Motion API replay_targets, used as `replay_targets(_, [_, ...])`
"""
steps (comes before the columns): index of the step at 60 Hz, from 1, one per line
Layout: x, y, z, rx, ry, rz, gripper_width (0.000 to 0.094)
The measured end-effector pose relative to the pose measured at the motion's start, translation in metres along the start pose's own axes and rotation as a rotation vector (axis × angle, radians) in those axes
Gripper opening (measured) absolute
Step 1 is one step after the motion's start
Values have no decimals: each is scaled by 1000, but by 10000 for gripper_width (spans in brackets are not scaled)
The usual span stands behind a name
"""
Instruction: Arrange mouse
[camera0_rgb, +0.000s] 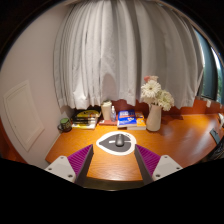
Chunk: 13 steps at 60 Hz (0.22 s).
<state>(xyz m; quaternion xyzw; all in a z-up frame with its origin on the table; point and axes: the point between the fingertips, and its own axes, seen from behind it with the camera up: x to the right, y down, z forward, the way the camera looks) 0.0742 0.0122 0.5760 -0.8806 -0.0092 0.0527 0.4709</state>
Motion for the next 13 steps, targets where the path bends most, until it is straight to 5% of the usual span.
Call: replay_targets(13, [3, 3, -2, -4, 10, 7, 826])
